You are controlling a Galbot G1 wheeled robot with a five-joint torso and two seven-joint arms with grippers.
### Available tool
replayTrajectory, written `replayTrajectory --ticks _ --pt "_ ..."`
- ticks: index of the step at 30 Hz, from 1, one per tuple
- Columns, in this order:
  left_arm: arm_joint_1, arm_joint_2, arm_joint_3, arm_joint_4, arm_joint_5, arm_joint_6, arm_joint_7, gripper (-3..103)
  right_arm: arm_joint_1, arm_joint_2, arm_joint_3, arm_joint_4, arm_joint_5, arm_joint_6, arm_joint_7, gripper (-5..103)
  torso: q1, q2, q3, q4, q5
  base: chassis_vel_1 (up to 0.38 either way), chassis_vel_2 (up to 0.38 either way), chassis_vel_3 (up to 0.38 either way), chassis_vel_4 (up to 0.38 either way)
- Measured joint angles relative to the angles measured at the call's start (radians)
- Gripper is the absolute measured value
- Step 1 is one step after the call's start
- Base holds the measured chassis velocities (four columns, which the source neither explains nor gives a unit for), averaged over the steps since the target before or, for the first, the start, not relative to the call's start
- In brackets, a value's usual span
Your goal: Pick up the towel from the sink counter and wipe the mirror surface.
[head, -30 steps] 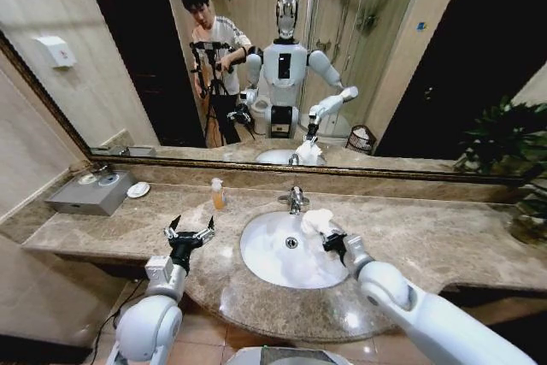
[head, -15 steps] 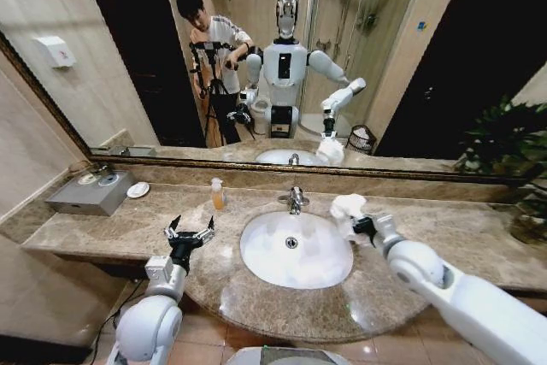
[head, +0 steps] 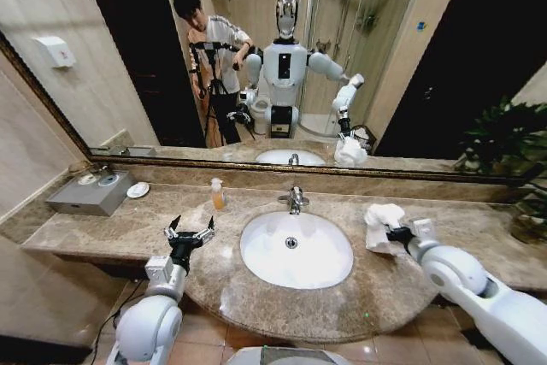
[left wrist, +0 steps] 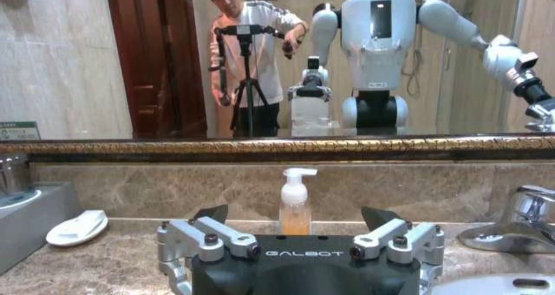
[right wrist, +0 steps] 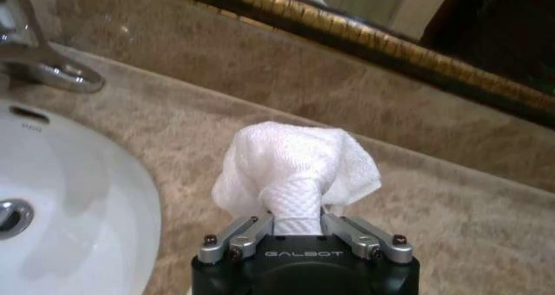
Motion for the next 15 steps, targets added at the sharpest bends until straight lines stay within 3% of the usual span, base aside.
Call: replayTrajectory --ticks 6,15 --pt "0.0 0.0 0.0 0.0 0.0 0.0 0.0 100 0.063 0.036 -0.065 -0.078 -0.091 -0.025 -0.053 10 0.0 0.0 0.0 0.0005 0.0003 0.0 0.0 0.0 0.0" --pt "0.0 0.0 0.0 0.0 0.0 0.0 0.0 100 0.072 0.062 -0.039 -0.077 -0.096 -0.08 -0.092 8 0.0 0.0 0.0 0.0001 0.0 0.0 0.0 0.0 0.0"
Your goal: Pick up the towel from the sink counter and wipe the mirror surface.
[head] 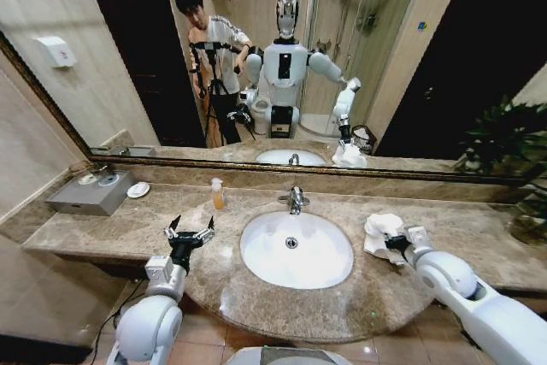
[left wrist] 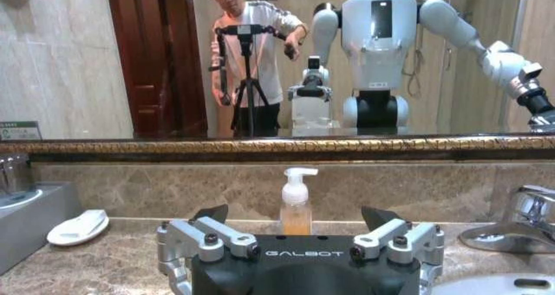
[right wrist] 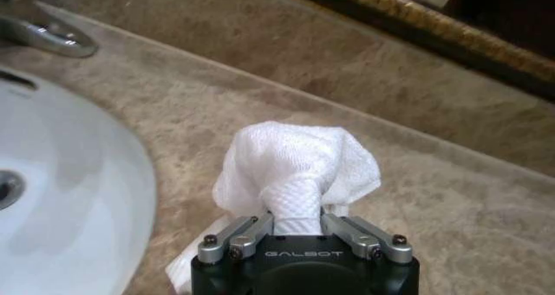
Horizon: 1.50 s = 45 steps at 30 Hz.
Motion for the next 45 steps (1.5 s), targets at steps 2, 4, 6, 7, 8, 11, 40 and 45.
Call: replayTrajectory --ticks 2,4,6,7,8,11,40,45 --pt "0.0 0.0 0.0 0.0 0.0 0.0 0.0 100 0.004 0.01 0.004 -0.004 -0.006 -0.018 -0.043 8 0.0 0.0 0.0 0.0001 -0.0001 0.0 0.0 0.0 0.0" --pt "0.0 0.0 0.0 0.0 0.0 0.0 0.0 100 0.007 0.015 0.004 -0.01 -0.017 -0.02 -0.062 8 0.0 0.0 0.0 0.0 0.0 0.0 0.0 0.0 0.0" --pt "0.0 0.0 0.0 0.0 0.0 0.0 0.0 100 0.015 0.024 0.003 -0.022 -0.033 -0.02 -0.088 12 0.0 0.0 0.0 0.0 0.0001 0.0 0.0 0.0 0.0" --pt "0.0 0.0 0.0 0.0 0.0 0.0 0.0 100 0.023 0.038 0.002 -0.032 -0.037 -0.014 -0.093 14 0.0 0.0 0.0 0.0 0.0 0.0 0.0 0.0 0.0" --pt "0.0 0.0 0.0 0.0 0.0 0.0 0.0 100 0.023 0.038 0.002 -0.032 -0.037 -0.014 -0.093 14 0.0 0.0 0.0 0.0 0.0 0.0 0.0 0.0 0.0" --pt "0.0 0.0 0.0 0.0 0.0 0.0 0.0 100 0.016 0.078 0.002 -0.052 -0.045 0.061 -0.088 25 0.0 0.0 0.0 0.0002 0.0 0.0 0.0 0.0 0.0" --pt "0.0 0.0 0.0 0.0 0.0 0.0 0.0 100 -0.266 0.271 0.146 0.045 -0.335 0.508 -0.193 100 0.0 0.0 0.0 0.0 -0.0001 0.0 0.0 0.0 0.0" --pt "0.0 0.0 0.0 0.0 0.0 0.0 0.0 100 -0.307 0.349 0.17 0.06 -0.433 0.614 -0.211 100 0.0 0.0 0.0 0.0002 0.0 0.0 0.0 0.0 0.0"
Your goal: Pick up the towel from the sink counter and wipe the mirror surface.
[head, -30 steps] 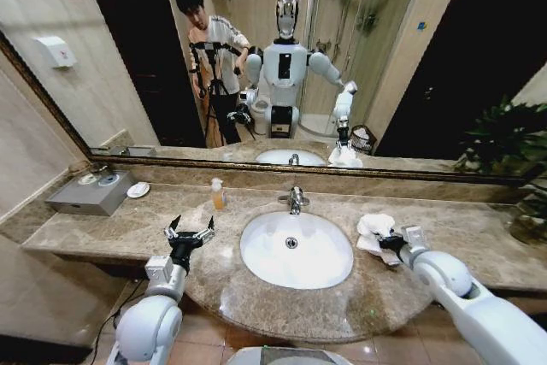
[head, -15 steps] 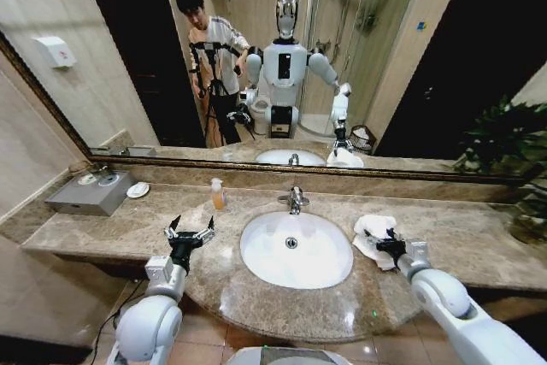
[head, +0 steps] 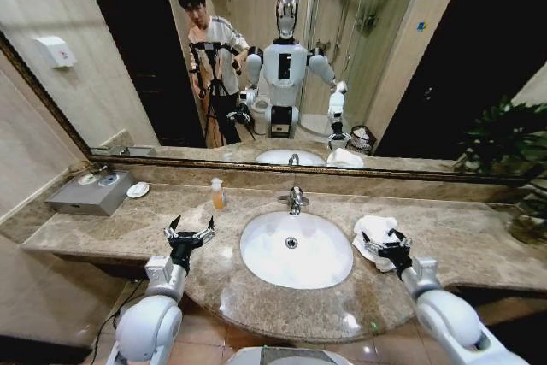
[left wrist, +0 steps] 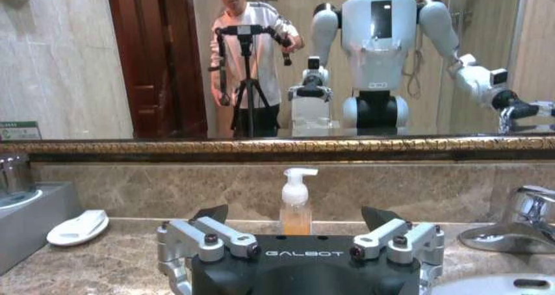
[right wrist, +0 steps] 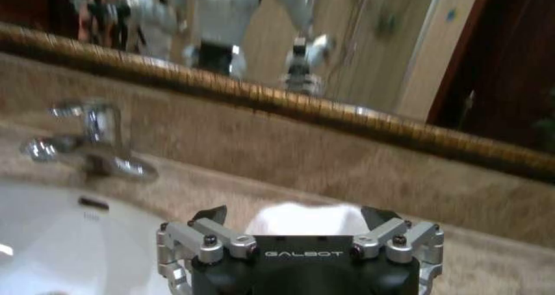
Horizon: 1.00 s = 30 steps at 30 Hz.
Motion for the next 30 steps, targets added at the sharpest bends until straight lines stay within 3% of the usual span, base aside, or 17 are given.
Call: replayTrajectory --ticks 4,5,8,9,11,13,19,23,30 --pt "0.0 0.0 0.0 0.0 0.0 0.0 0.0 100 -0.055 0.11 0.016 0.055 -0.073 0.062 -0.025 100 0.0 0.0 0.0 -0.0002 -0.0002 0.0 0.0 0.0 0.0" --pt "0.0 0.0 0.0 0.0 0.0 0.0 0.0 100 -0.055 0.11 0.016 0.055 -0.073 0.062 -0.025 100 0.0 0.0 0.0 -0.0002 -0.0002 0.0 0.0 0.0 0.0" --pt "0.0 0.0 0.0 0.0 0.0 0.0 0.0 100 -0.071 0.216 0.006 0.112 -0.111 0.099 -0.052 100 0.0 0.0 0.0 -0.0002 -0.0001 0.0 0.0 0.0 0.0" --pt "0.0 0.0 0.0 0.0 0.0 0.0 0.0 100 -0.071 0.216 0.006 0.112 -0.111 0.099 -0.052 100 0.0 0.0 0.0 -0.0002 -0.0001 0.0 0.0 0.0 0.0" --pt "0.0 0.0 0.0 0.0 0.0 0.0 0.0 100 -0.072 0.297 -0.027 0.145 -0.157 0.107 -0.071 100 0.0 0.0 0.0 0.0 -0.0004 0.0 0.0 0.0 0.0" --pt "0.0 0.0 0.0 0.0 0.0 0.0 0.0 100 -0.071 0.313 -0.038 0.15 -0.169 0.107 -0.072 100 0.0 0.0 0.0 -0.0001 -0.0003 0.0 0.0 0.0 0.0" --pt "0.0 0.0 0.0 0.0 0.0 0.0 0.0 100 -0.068 0.455 -0.115 0.159 -0.264 0.126 -0.116 100 0.0 0.0 0.0 -0.0001 0.0 0.0 0.0 0.0 0.0" --pt "0.0 0.0 0.0 0.0 0.0 0.0 0.0 100 -0.08 0.491 -0.124 0.171 -0.279 0.131 -0.127 100 0.0 0.0 0.0 -0.0001 -0.0001 0.0 0.0 0.0 0.0" --pt "0.0 0.0 0.0 0.0 0.0 0.0 0.0 100 -0.115 0.479 -0.12 0.175 -0.262 0.17 -0.124 100 0.0 0.0 0.0 -0.0001 0.0001 0.0 0.0 0.0 0.0"
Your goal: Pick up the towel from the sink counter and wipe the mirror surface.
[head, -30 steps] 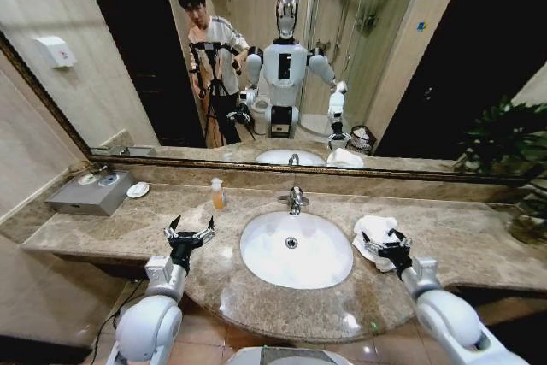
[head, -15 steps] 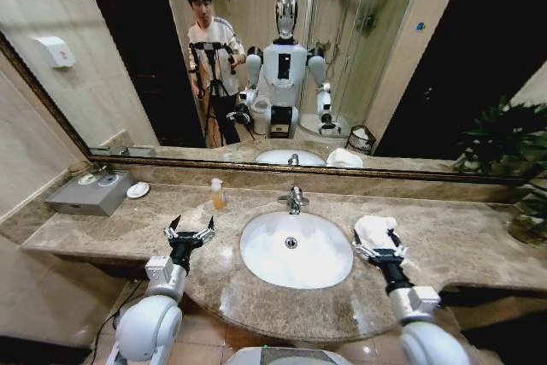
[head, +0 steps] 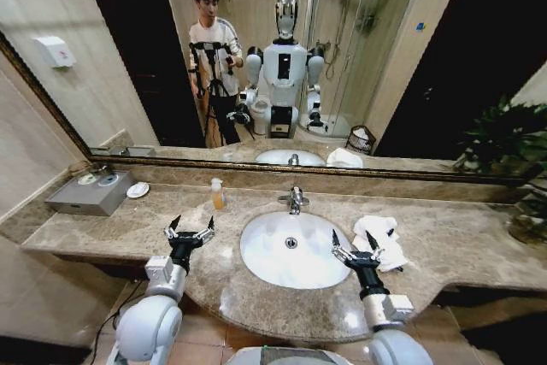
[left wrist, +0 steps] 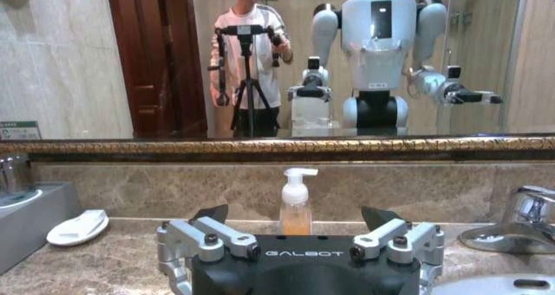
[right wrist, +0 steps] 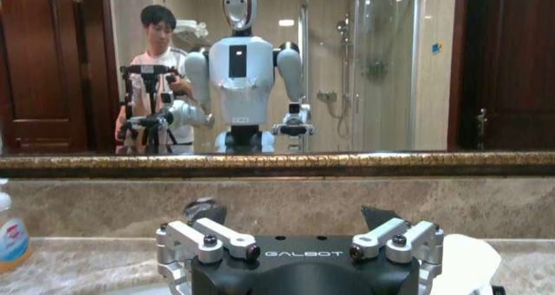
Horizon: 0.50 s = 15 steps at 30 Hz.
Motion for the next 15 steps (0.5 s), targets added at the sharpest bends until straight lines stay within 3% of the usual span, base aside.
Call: replayTrajectory --ticks 15 --pt "0.0 0.0 0.0 0.0 0.0 0.0 0.0 100 -0.056 -0.029 0.007 0.006 0.017 0.023 -0.029 100 0.0 0.0 0.0 0.0 -0.0001 -0.006 -0.008 0.013 0.009"
